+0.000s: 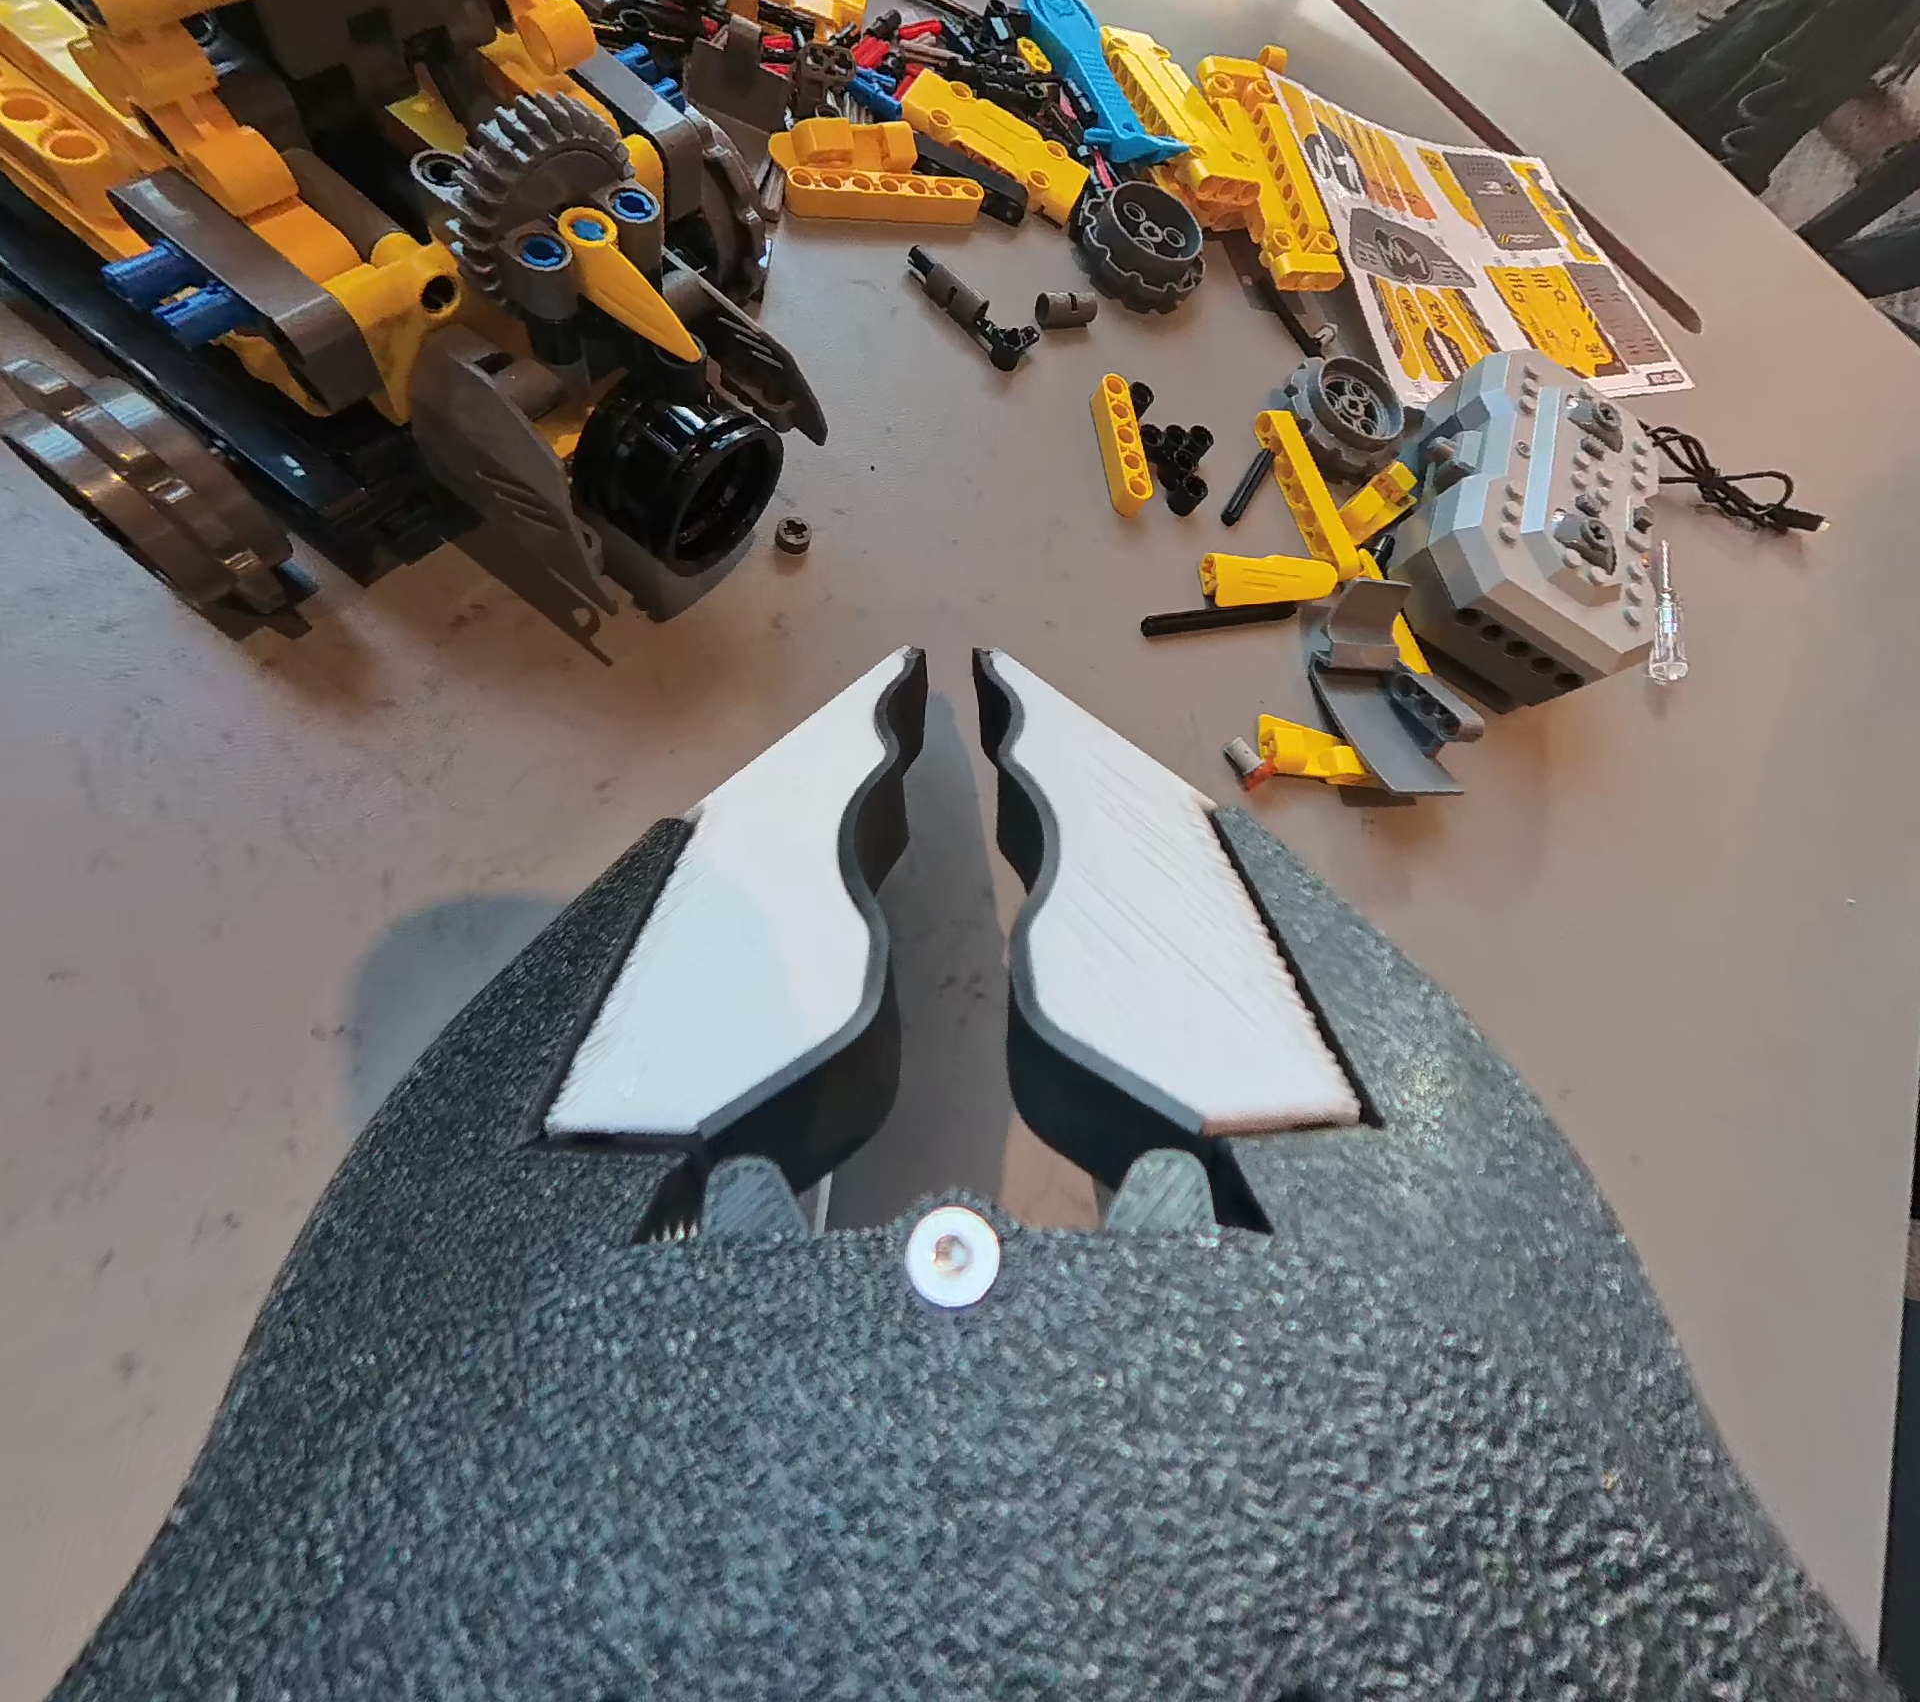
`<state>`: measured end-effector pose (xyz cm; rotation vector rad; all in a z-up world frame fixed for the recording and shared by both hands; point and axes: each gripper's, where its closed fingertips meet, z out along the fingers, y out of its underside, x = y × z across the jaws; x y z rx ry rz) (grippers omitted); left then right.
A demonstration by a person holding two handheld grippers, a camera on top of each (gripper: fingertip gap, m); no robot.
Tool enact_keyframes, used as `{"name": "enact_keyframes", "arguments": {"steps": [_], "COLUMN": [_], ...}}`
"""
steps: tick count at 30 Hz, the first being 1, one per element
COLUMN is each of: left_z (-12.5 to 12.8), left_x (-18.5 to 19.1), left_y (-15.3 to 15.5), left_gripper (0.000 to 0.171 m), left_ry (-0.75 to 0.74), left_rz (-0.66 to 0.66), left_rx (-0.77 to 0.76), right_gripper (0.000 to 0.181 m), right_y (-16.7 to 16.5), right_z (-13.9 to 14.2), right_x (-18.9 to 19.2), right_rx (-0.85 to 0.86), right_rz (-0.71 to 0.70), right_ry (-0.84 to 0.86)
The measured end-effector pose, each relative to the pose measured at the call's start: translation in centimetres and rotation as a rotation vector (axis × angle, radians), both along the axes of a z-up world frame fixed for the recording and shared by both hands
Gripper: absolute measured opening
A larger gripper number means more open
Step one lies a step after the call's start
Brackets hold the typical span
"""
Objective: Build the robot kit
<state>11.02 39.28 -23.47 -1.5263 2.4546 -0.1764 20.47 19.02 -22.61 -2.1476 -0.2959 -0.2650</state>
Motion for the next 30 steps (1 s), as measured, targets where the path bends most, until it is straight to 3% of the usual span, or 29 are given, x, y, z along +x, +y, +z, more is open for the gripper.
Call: {"name": "enact_keyframes", "arguments": {"steps": [14,20,26,30], "left_z": [1.3,3.8,5.4,4.5], "left_x": [-0.1,-1.3,-5.9,-11.4], "left_y": [0.2,0.5,-4.8,-8.3], "left_gripper": [0.004,0.004,0.004,0.004], "left_ry": [-0.028,-0.088,-0.132,-0.091], "left_rz": [0.006,0.052,-0.059,-0.117], "left_rx": [0.031,0.06,-0.065,-0.152], "right_gripper": [0.01,0.01,0.008,0.008], "right_y": [0.0,0.0,0.0,-0.1], "right_z": [-0.3,-0.1,0.6,1.1], "right_x": [0.1,0.0,-0.4,-0.7], "right_rx": [-0.019,-0.006,0.038,0.07], "right_rz": [-0.007,-0.001,0.021,0.04], "right_ry": [-0.01,-0.028,-0.06,-0.054]}}
